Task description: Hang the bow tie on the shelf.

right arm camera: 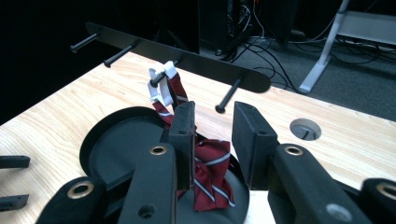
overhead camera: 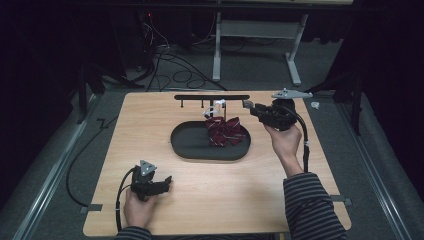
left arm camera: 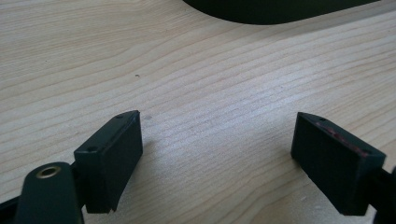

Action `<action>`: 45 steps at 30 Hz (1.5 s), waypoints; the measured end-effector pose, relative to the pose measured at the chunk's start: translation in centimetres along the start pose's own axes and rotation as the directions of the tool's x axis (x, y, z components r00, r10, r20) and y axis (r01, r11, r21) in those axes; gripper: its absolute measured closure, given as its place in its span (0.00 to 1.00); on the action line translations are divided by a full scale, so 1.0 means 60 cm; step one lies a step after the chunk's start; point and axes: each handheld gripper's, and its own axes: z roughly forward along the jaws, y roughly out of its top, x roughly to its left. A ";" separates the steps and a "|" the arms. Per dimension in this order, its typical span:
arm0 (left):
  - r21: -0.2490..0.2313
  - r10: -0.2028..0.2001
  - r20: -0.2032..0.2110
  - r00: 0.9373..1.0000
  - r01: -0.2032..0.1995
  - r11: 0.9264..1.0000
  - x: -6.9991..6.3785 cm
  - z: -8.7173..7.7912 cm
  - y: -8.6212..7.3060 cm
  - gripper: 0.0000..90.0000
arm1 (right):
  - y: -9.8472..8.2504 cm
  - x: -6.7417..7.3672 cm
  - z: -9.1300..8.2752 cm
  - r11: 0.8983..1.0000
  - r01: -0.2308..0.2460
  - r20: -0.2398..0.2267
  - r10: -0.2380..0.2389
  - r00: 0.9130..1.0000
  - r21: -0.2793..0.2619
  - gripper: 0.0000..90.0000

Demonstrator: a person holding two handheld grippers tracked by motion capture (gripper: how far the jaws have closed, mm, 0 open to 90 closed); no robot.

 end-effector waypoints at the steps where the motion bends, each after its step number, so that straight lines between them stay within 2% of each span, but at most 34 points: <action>1: 0.000 0.000 0.000 1.000 0.000 1.000 0.000 0.000 0.000 0.19 | -0.002 -0.002 -0.003 1.000 -0.002 0.002 0.002 1.000 0.000 0.80; 20: 0.000 0.000 -0.001 1.000 0.000 1.000 0.000 0.000 0.000 0.19 | -0.022 -0.032 -0.059 0.999 -0.025 0.026 0.026 0.999 -0.030 0.79; 38: 0.000 0.000 -0.001 1.000 0.000 1.000 0.000 0.000 0.000 0.19 | -0.055 -0.056 -0.103 0.996 -0.061 0.031 0.063 0.998 -0.063 0.79; 45: 0.000 0.000 -0.001 1.000 0.000 1.000 0.000 0.000 0.000 0.19 | -0.080 -0.063 -0.115 0.995 -0.080 0.032 0.083 0.996 -0.064 0.79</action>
